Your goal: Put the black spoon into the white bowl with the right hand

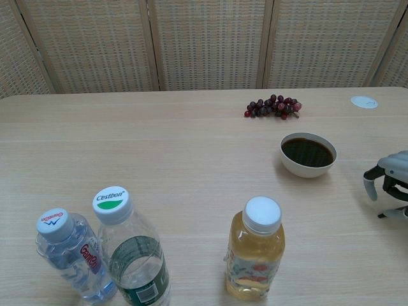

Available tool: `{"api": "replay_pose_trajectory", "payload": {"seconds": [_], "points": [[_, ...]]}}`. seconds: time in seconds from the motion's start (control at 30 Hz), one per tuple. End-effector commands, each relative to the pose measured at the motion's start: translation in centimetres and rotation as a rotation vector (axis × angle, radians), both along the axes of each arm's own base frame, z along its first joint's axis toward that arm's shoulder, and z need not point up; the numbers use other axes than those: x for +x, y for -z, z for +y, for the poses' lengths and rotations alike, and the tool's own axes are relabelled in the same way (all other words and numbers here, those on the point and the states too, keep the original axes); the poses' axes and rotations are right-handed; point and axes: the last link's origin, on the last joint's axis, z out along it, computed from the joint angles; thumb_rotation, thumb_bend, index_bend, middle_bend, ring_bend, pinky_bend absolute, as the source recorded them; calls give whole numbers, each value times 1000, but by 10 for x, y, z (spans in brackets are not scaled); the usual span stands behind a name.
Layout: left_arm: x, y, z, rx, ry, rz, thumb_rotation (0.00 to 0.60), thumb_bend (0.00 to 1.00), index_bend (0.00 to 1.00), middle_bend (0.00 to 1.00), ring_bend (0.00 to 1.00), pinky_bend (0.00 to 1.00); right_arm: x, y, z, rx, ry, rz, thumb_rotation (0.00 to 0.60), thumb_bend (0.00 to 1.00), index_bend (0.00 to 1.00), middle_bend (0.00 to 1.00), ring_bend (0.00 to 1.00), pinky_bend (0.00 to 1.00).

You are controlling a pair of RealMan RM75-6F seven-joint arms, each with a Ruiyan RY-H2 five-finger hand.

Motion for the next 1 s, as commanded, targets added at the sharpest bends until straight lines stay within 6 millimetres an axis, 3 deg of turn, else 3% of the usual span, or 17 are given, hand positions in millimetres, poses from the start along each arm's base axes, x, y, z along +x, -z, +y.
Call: {"api": "replay_pose_trajectory", "payload": {"seconds": [0.03,1.0], "points": [[1,0,0,1,0,1,600,483,29,0,0,0,-1,1,1,2,-3,2,600,461,507,921,961,1000],[3,0,-3,-2,-4,7,600,483,28,0,0,0,-17,8,3,17,15,23,600,483,512,925,961,1000]]}}
